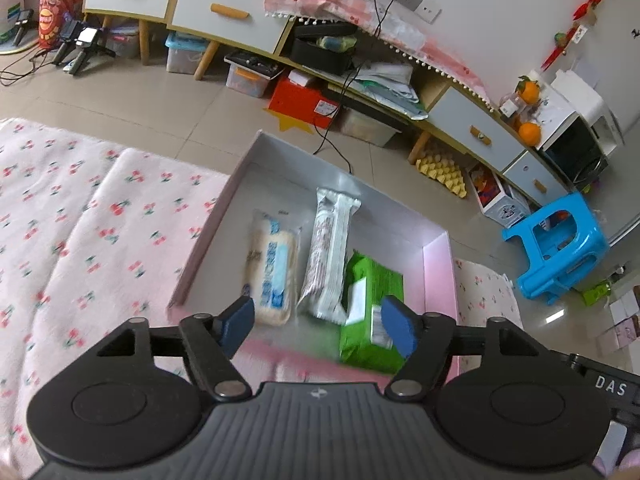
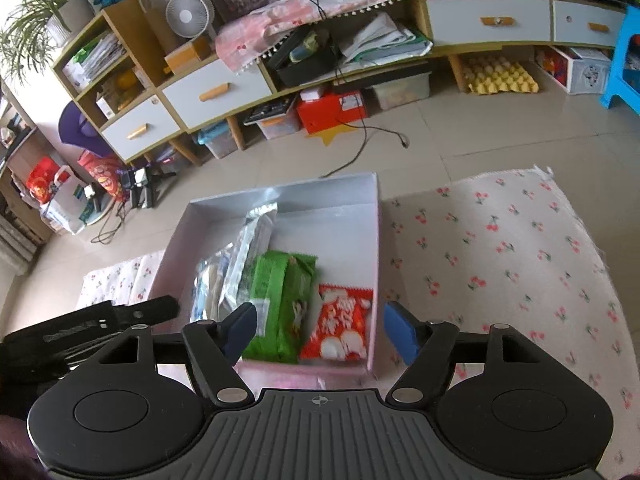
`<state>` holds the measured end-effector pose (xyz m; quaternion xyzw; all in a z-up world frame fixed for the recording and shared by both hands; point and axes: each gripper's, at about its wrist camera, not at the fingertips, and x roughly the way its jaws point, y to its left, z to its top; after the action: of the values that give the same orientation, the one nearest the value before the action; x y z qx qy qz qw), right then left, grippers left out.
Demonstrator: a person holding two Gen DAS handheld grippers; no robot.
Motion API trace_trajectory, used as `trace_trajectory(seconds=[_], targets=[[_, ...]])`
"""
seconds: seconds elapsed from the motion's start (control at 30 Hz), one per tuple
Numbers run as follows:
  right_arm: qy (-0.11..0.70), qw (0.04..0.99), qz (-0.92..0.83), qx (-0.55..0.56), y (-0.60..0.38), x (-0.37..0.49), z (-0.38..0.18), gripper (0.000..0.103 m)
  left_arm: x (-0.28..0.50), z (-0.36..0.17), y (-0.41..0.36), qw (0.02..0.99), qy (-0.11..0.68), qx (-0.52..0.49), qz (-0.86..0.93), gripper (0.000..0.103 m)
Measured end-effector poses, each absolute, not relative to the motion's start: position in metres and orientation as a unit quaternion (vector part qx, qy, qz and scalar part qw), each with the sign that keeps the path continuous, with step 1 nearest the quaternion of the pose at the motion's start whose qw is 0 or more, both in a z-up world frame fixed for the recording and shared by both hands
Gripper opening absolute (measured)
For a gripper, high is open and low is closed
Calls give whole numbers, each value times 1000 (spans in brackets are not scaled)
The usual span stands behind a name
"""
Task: Organize snacks
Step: 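Carry both snacks into the pink box and open both tools, then withdraw both tools from the box toward the remaining snacks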
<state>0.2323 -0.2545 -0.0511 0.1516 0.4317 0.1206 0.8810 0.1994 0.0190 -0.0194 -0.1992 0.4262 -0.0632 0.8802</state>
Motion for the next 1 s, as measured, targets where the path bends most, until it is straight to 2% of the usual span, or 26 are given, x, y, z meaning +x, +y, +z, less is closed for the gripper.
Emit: trace_trajectory(seconds=[0.13, 0.33, 0.57, 1.0], targets=[[438, 879, 122, 143, -255, 212, -48, 77, 180, -16, 22, 878, 436, -190, -58, 76], [441, 878, 135, 130, -251, 184, -40, 80, 155, -12, 29, 876, 443, -184, -53, 88], [438, 880, 135, 127, -247, 156, -34, 86, 135, -14, 31, 870, 463, -158, -53, 96], [444, 882, 139, 78, -220, 111, -34, 88, 87, -23, 46, 876, 474, -84, -27, 100]])
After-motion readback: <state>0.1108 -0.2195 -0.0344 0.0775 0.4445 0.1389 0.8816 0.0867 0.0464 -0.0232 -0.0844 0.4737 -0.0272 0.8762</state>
